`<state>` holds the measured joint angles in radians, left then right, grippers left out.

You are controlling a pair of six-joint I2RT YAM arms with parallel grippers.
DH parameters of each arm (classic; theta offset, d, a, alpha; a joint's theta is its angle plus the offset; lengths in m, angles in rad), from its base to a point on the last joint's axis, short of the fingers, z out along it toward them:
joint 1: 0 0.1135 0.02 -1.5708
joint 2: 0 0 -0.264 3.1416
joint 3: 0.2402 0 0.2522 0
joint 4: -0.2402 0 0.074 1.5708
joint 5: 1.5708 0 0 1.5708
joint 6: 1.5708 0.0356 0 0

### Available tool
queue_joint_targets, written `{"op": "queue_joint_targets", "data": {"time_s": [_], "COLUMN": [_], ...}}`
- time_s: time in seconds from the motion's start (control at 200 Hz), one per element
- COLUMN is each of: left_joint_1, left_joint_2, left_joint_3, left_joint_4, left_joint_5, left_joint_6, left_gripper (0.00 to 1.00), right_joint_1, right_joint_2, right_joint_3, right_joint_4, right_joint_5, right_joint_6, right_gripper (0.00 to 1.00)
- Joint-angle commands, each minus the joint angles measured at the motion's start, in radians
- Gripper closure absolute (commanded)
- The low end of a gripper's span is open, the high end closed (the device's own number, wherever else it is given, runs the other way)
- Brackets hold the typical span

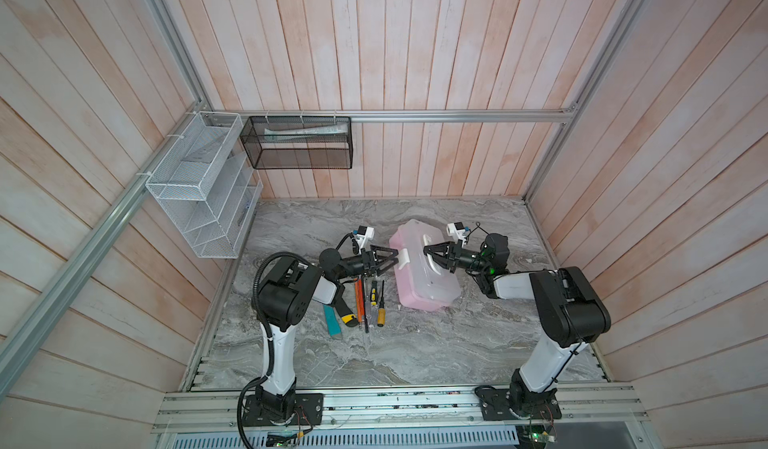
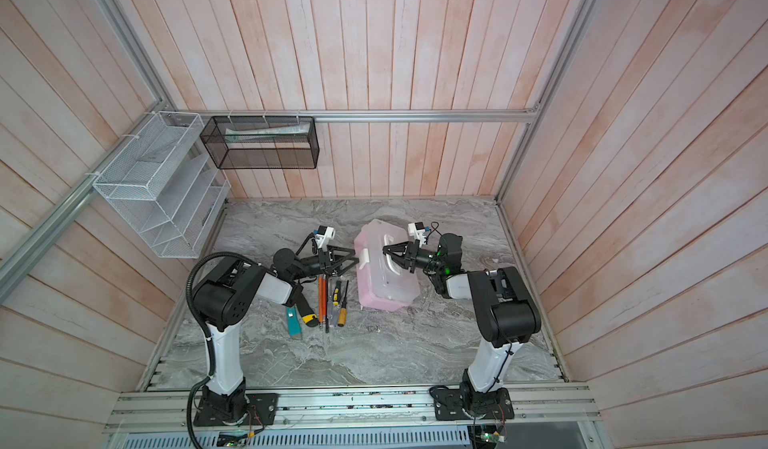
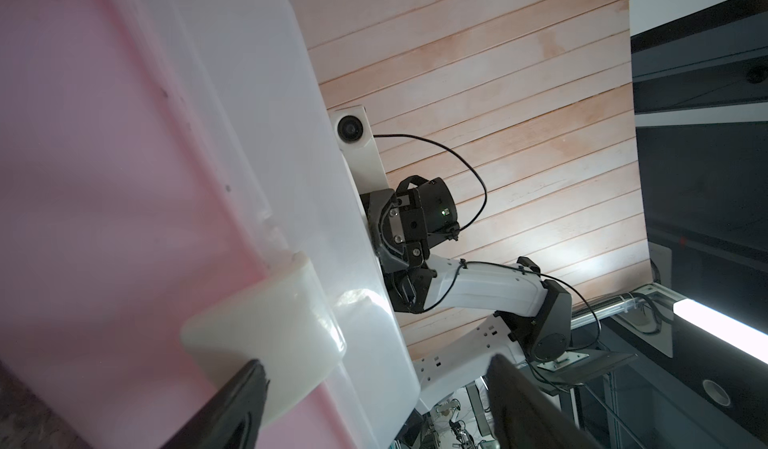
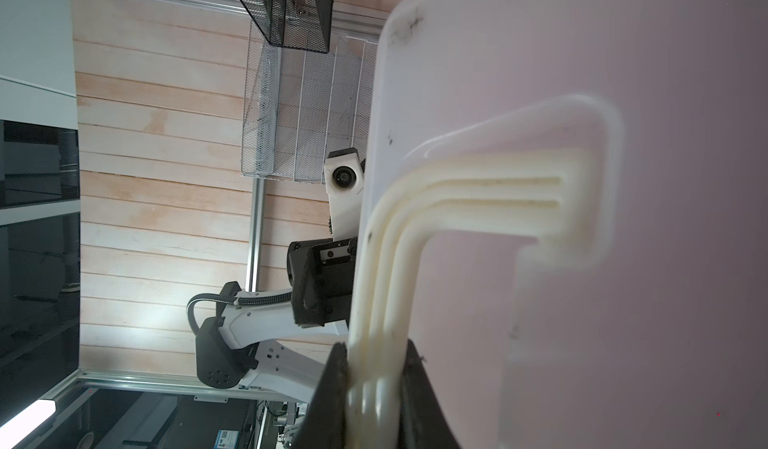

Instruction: Pack the tool kit

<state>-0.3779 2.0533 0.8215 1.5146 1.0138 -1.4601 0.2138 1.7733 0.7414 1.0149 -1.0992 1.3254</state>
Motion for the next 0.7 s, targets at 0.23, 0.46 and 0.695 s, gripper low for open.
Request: {"op": "queue_joint_targets", "data": {"time_s": [0.23,0.46,0.695], "left_joint_1": [0.028,0.003,-0.018], "left_joint_2": [-0.078,-0.113,-0.055], "left_joint_3": [-0.067,-0.040,0.026], "left_joint_4": [-0.162,-0.434,-0.387], "left_joint_5": [-0.010,-0.049,-0.037], "left_joint_6": [0.138,0.321,0.287], "left_gripper": [0.15,0.15,0.15], "right_joint_1": [-0.018,-0.016,-0.014], "right_joint_2": [0.030,0.047,0.066], "right_joint_3": [-0.017,-0.013,-0.009], "right_joint_4": [-0.170,-0.167,-0.162], "right_joint_5": [0.053,0.047,0.042], "right_joint_6": [-0.180,-0.181,-0.181], "right_gripper": [1.00,1.00,1.00]}}
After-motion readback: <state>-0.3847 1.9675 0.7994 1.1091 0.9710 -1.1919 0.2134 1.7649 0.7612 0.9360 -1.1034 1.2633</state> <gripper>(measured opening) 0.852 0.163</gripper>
